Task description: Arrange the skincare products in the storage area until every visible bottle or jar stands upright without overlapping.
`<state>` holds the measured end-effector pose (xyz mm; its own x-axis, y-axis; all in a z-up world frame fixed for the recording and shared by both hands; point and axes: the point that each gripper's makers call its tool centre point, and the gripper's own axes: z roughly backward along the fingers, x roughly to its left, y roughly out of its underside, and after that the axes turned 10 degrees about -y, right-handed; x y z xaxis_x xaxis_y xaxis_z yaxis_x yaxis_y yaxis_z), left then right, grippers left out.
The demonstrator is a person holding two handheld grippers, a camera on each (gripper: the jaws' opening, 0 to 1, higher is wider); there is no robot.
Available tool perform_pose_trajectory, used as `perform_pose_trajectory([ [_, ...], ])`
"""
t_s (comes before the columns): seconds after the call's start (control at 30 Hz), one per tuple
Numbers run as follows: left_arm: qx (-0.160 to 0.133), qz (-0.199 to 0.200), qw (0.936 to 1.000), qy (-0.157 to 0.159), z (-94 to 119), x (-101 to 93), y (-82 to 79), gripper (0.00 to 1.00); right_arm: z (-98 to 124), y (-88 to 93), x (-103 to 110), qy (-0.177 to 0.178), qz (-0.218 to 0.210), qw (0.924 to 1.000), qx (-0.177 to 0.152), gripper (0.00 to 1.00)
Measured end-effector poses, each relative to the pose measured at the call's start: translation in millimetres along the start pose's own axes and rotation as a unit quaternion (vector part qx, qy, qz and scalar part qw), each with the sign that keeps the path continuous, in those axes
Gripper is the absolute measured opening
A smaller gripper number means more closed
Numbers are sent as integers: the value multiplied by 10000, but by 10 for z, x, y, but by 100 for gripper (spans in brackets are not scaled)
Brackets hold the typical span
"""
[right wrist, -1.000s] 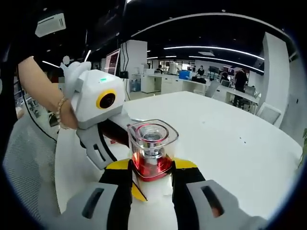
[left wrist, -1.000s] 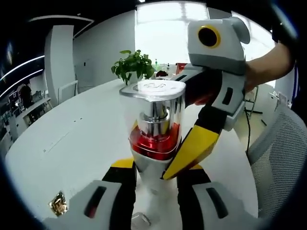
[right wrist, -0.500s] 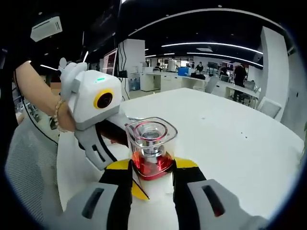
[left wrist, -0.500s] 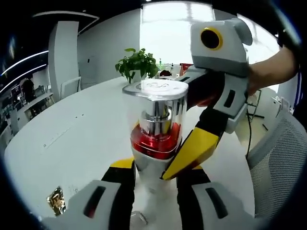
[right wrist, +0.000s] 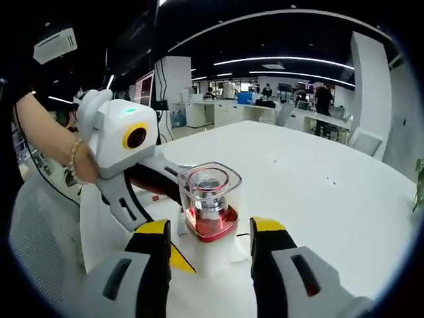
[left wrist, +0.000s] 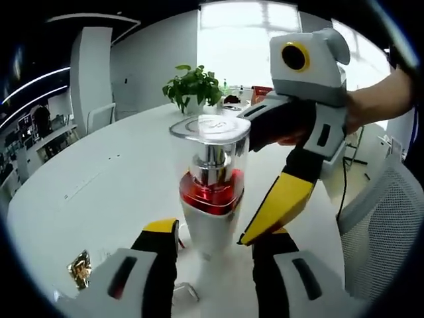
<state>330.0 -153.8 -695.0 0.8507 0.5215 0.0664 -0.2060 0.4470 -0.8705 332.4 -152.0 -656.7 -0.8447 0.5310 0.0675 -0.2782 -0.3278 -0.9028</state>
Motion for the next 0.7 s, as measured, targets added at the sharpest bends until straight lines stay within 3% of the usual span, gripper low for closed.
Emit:
perform_pose_trajectory([
  [0.2,201,120,9997,-100,156,-32,32,50,51,17,90,90,-68,9999,7,56],
  [0.4,408,271,9986,-179,315,-52,170,55,99,54,226,111,-79,9999,81,62],
  [0.7,407,628,9963,-427,612,-73,263,67,204,98,408,188,-199,9996,116,76],
])
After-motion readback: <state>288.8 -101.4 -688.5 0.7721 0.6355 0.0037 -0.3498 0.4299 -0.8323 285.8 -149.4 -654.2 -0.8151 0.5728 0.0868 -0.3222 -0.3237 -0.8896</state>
